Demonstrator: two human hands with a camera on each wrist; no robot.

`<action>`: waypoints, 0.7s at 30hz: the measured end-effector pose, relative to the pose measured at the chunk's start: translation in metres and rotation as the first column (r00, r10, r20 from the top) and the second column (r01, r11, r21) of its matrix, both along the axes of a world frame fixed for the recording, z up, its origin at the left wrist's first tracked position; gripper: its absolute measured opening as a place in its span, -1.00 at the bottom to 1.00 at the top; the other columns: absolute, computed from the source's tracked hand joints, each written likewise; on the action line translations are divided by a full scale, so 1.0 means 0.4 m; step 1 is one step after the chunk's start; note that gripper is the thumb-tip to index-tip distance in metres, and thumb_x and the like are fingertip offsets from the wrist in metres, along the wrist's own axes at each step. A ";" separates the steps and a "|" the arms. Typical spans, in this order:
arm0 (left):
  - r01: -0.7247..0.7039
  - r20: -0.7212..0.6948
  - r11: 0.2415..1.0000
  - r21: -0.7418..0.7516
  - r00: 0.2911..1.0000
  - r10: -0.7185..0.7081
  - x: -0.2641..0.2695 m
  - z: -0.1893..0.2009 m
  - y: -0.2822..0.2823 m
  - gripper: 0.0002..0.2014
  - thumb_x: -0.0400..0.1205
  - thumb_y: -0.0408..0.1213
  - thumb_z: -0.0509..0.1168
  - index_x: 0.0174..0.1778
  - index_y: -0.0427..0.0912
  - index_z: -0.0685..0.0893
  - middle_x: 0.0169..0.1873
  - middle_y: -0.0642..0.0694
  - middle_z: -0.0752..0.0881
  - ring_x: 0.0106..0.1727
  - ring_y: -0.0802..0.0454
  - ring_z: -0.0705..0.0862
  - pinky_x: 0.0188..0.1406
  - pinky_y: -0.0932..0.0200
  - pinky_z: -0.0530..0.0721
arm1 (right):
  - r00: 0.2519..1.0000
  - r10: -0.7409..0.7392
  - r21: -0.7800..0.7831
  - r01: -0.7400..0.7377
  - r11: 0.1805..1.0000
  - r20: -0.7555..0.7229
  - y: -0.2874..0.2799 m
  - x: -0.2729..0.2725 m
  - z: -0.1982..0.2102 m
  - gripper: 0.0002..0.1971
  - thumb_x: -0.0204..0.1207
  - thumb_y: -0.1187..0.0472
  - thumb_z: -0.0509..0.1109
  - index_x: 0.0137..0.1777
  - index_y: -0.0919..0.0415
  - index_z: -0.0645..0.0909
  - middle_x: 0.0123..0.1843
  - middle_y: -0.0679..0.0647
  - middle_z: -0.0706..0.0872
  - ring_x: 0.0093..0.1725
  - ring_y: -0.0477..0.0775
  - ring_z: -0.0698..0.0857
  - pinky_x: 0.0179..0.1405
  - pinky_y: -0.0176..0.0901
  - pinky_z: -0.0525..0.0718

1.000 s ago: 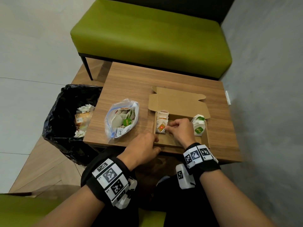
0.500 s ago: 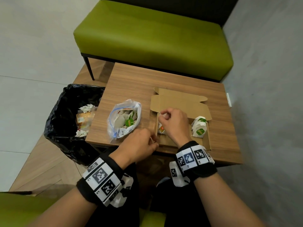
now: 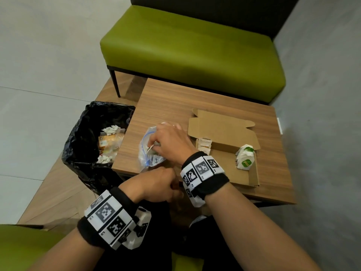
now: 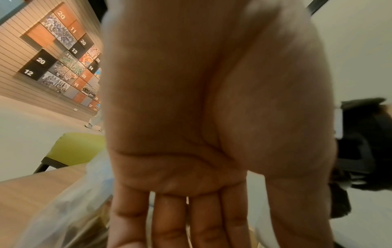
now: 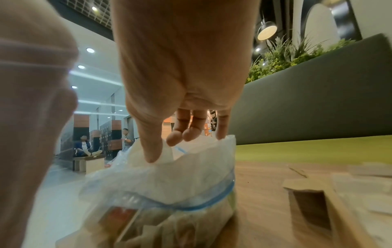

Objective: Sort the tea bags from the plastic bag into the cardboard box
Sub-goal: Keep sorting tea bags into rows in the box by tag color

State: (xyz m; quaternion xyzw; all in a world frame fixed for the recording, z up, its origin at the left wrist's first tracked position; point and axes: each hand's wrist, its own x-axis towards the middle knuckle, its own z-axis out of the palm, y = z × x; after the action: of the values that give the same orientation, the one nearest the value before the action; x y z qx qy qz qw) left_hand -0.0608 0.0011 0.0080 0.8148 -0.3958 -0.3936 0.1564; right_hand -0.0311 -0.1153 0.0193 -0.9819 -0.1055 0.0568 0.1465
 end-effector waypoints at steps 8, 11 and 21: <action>-0.255 -0.046 0.934 -0.250 0.967 0.252 0.018 0.079 0.027 -0.83 0.60 -0.16 0.43 -0.27 -0.12 0.78 -0.53 0.05 0.73 -0.57 0.31 0.58 -0.48 0.38 0.53 | 0.965 -0.258 0.391 0.222 0.893 0.042 -0.108 -0.064 0.055 -0.90 0.54 0.09 0.50 -0.01 0.01 0.81 -0.09 -0.07 0.66 -0.06 -0.07 0.56 -0.08 -0.11 0.53; -0.439 -0.005 0.781 -0.445 0.873 0.488 0.021 0.110 0.035 -0.80 0.55 -0.16 0.47 -0.38 -0.11 0.73 -0.66 0.08 0.59 -0.60 0.24 0.49 -0.55 0.38 0.41 | 0.942 -0.334 0.494 0.272 0.826 0.039 -0.164 -0.118 0.104 -0.94 0.52 0.13 0.52 -0.06 0.03 0.81 -0.14 -0.11 0.77 -0.11 -0.15 0.67 -0.11 -0.27 0.56; -0.525 -0.302 0.551 -0.648 0.842 0.447 -0.030 0.101 -0.049 -0.65 0.56 0.08 0.27 0.19 0.02 0.69 0.06 0.10 0.77 0.07 0.20 0.72 -0.13 0.22 0.67 | 0.966 -0.208 0.706 0.256 0.661 -0.156 -0.254 -0.311 0.140 -0.85 0.45 0.28 0.59 -0.08 -0.01 0.84 -0.04 0.01 0.79 0.03 0.06 0.74 0.18 0.07 0.68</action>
State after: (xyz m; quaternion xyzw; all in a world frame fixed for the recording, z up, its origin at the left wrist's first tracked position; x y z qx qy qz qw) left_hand -0.0728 -0.0185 0.0485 0.7456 -0.2662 -0.1919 0.5799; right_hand -0.1554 -0.2169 0.0753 -0.8485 0.0112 0.0220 0.5286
